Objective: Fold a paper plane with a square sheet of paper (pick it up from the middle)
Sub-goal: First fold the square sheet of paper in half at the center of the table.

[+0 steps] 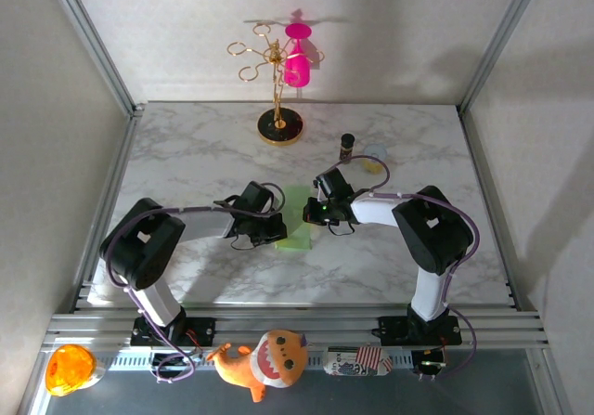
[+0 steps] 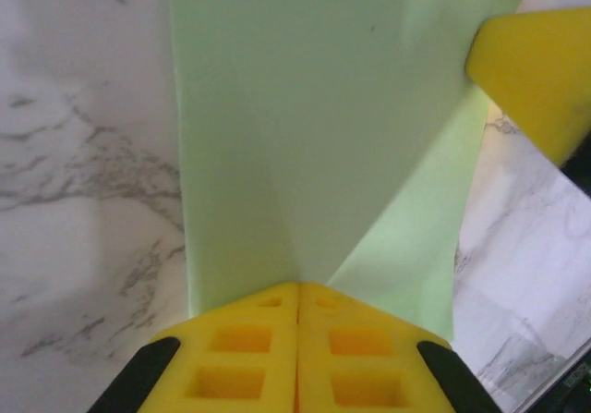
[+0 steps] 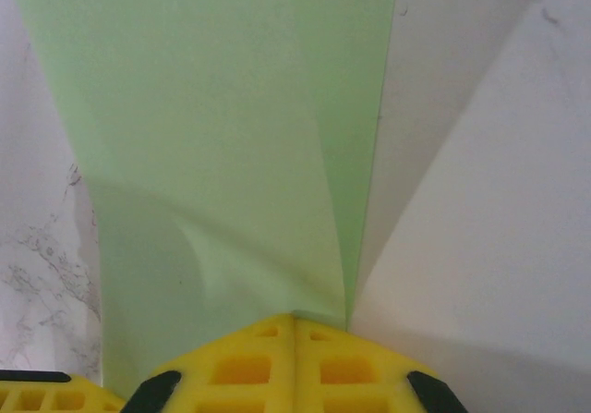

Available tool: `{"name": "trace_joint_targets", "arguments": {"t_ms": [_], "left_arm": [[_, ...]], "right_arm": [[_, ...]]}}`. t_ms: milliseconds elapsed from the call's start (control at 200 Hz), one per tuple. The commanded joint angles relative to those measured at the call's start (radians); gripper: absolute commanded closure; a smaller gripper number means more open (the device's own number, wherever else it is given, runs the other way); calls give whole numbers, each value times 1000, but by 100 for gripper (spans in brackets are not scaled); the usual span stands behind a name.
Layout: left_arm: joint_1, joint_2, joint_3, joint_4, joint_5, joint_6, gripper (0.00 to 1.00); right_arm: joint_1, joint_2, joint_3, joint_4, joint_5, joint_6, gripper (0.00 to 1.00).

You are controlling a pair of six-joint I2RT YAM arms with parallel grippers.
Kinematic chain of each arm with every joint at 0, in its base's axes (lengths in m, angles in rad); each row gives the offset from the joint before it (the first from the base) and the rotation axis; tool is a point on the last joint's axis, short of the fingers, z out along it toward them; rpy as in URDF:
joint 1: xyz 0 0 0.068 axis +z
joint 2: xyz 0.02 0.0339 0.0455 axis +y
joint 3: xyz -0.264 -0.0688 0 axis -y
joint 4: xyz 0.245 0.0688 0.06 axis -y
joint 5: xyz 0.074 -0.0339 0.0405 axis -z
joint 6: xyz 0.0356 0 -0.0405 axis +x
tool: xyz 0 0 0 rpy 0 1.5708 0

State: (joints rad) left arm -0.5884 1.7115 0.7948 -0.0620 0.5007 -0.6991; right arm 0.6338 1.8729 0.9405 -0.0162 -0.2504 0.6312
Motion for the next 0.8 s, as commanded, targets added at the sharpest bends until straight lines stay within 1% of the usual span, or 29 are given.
{"name": "trace_joint_targets", "arguments": {"t_ms": [0, 175, 250, 355, 496, 626, 796], "left_arm": [[-10, -31, -98, -138, -35, 46, 93], [-21, -111, -191, -215, -34, 76, 93], [-21, -151, -199, -243, -40, 84, 93], [-7, -202, -137, -268, -52, 95, 93], [44, -247, -11, -244, -99, 76, 92], [76, -192, 64, -164, -129, 47, 92], [81, -27, 156, -10, -80, -10, 93]], "right_arm": [[-13, 198, -98, -318, 280, -37, 96], [-13, 202, -97, -314, 280, -42, 96], [-12, 203, -100, -312, 281, -42, 96], [-12, 201, -101, -310, 281, -45, 96], [-12, 202, -101, -318, 287, -47, 96], [-12, 198, -100, -324, 286, -48, 96], [-13, 197, -96, -334, 286, -52, 96]]}}
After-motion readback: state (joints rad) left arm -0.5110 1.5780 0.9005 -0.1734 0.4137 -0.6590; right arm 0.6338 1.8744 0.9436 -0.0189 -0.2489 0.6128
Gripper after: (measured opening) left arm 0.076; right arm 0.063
